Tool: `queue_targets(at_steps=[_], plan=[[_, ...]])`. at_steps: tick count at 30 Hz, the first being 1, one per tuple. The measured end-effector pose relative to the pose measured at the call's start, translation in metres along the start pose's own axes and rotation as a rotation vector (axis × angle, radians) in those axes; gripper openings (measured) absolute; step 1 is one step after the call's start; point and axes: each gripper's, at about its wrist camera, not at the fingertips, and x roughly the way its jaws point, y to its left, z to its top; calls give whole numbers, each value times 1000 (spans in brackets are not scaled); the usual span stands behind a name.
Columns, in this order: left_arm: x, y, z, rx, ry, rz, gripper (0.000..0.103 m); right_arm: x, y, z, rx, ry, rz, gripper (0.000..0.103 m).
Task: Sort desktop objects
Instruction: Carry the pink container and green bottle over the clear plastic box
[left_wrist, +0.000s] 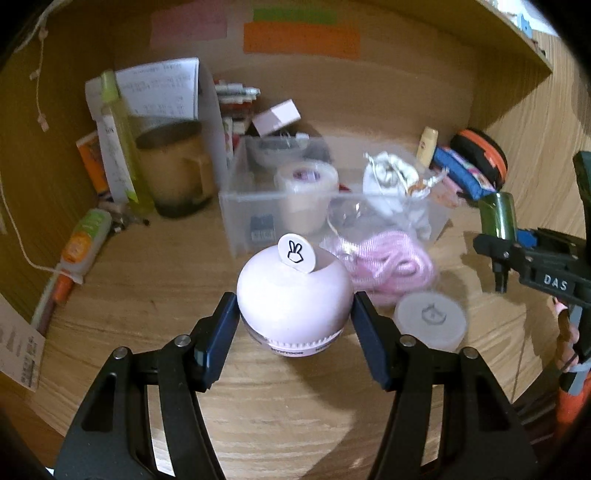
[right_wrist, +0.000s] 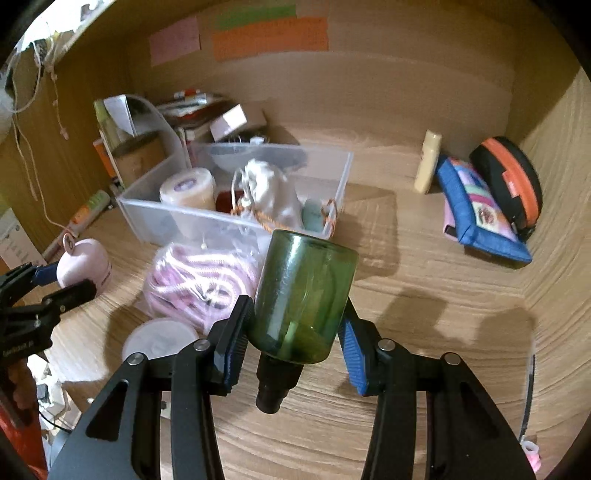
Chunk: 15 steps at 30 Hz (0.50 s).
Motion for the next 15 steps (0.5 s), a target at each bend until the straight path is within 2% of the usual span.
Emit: queue_targets(at_steps=[15], plan=[[-26,3,52,25,-147,22,62,-29,1,24,11,-117,-4,42]])
